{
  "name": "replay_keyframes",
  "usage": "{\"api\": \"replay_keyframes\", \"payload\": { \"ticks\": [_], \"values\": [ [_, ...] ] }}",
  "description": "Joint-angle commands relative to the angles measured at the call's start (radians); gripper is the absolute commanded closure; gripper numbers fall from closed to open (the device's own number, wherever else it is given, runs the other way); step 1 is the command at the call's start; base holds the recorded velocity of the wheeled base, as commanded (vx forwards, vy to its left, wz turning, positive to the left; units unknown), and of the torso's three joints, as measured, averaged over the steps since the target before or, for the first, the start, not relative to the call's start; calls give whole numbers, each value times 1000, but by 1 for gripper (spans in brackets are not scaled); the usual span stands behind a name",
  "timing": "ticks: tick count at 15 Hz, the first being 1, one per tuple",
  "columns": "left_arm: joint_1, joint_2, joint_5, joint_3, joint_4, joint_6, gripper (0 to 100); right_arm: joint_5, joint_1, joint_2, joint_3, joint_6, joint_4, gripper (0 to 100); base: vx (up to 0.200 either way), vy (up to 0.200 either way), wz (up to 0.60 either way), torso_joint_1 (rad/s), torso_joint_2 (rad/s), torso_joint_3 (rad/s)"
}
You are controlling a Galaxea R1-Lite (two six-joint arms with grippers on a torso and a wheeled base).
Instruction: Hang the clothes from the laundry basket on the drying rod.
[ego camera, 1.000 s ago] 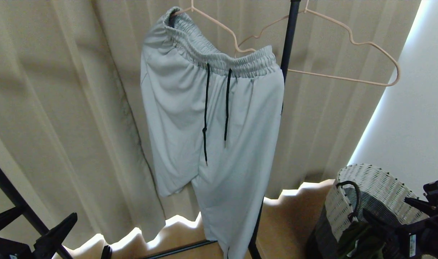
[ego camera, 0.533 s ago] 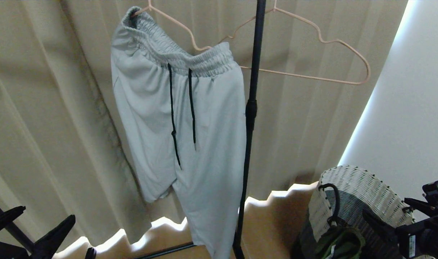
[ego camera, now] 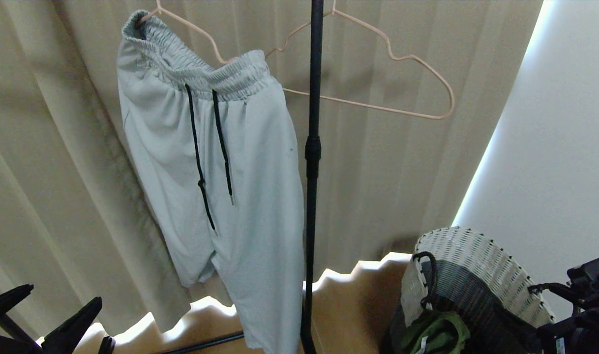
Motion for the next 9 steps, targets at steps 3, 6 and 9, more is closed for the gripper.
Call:
{"api": "replay_keyframes", "payload": {
  "ticks": [3, 6, 9],
  "values": [
    [0, 0, 0, 4, 1, 0, 0, 3, -6, 40, -21, -139, 12, 0, 0, 0, 0, 0, 0, 0],
    [-2, -1, 0, 14, 1, 29, 0, 6, -6, 201, -106, -200, 93, 0, 0, 0, 0, 0, 0, 0],
    [1, -3, 0, 10, 1, 28, 0, 23, 28, 264, -173, -199, 179, 0, 0, 0, 0, 0, 0, 0]
  ]
}}
